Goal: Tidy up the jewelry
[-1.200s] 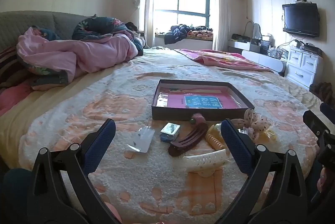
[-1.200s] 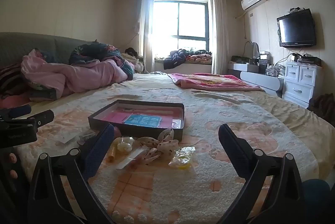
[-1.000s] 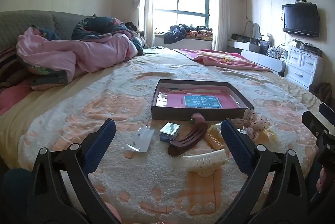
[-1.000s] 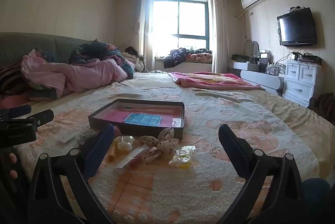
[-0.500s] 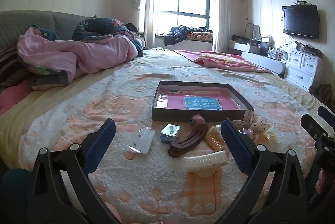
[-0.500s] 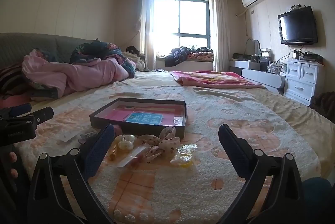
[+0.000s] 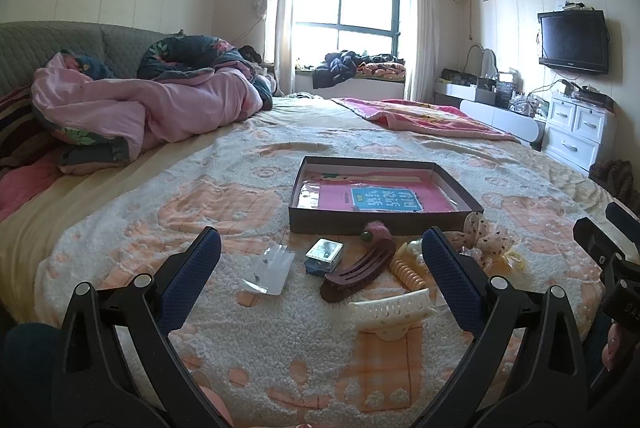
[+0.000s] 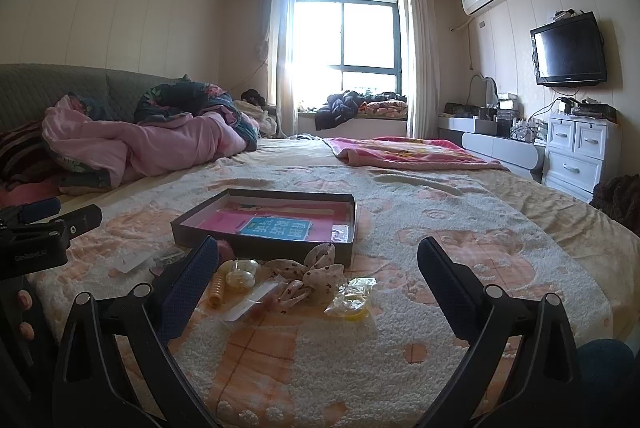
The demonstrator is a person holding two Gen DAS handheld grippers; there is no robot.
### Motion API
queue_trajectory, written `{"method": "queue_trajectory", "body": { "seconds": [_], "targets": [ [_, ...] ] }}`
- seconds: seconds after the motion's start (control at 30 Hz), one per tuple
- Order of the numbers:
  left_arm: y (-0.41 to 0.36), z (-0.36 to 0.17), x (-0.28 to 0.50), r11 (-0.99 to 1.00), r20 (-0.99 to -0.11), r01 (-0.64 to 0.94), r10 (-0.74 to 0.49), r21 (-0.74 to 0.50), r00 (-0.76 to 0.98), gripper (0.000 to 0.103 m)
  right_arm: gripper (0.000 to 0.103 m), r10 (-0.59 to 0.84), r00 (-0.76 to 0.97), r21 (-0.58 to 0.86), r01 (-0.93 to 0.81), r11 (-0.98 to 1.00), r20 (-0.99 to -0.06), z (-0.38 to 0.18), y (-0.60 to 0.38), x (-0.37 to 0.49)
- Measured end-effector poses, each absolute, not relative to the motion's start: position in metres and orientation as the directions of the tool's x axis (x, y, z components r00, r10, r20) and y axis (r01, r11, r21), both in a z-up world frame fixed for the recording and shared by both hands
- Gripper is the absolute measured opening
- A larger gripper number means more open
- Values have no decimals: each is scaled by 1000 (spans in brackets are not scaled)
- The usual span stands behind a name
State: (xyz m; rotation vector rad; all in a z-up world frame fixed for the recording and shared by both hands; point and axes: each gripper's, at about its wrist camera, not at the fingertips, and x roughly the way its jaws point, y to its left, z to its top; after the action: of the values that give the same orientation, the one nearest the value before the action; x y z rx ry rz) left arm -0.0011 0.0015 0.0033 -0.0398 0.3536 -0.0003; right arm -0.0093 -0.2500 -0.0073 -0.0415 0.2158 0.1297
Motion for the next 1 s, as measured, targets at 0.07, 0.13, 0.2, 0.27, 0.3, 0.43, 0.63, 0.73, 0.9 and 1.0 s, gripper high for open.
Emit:
{"method": "queue_trajectory", "body": {
  "seconds": [0.07, 0.13, 0.2, 0.27, 0.3, 0.43, 0.63, 0.73, 0.9, 1.0],
  "targets": [
    [2, 4, -1, 999, -346, -6, -8, -40, 938, 92, 97, 124, 968, -27, -133, 991, -216, -7, -250, -9],
    [2, 4, -1, 999, -346, -6, -9, -40, 938, 92, 97, 123, 969, -27, -132, 991, -215, -7, -250, -9],
    [2, 4, -1, 999, -347, -5, -9, -40, 938, 92, 97, 123, 969, -26, -132, 991, -214, -8, -250, -9],
    [2, 4, -1, 999, -347, -5, -10, -40, 938, 92, 97, 125, 968, -27, -133, 991, -216, -7, -250, -9],
    [2, 4, -2, 999, -345, -5, -9, -40, 938, 92, 97, 124, 968, -28, -134, 991, -217, -8, -250, -9],
    [2, 4, -1, 999, -346, -5, -9, -40, 938, 92, 97, 123, 969, -26, -132, 991, -215, -8, -250, -9],
    [2, 4, -2, 999, -344, -5, -9, -41, 939, 92, 97, 124, 969, -26, -133, 991, -215, -8, -250, -9],
    [1, 4, -1, 999, -344, -4, -10, -40, 939, 92, 97, 123, 969, -26, -131, 991, -213, -8, -250, -10],
    [1, 4, 0, 999, -345, -3, -10, -39, 938, 92, 97, 123, 969, -26, -132, 991, -215, -8, -250, -9],
    [1, 5, 1, 999, -344, -4, -10, -40, 939, 92, 97, 125, 968, -23, -133, 991, -217, -9, -250, -9]
  ]
}}
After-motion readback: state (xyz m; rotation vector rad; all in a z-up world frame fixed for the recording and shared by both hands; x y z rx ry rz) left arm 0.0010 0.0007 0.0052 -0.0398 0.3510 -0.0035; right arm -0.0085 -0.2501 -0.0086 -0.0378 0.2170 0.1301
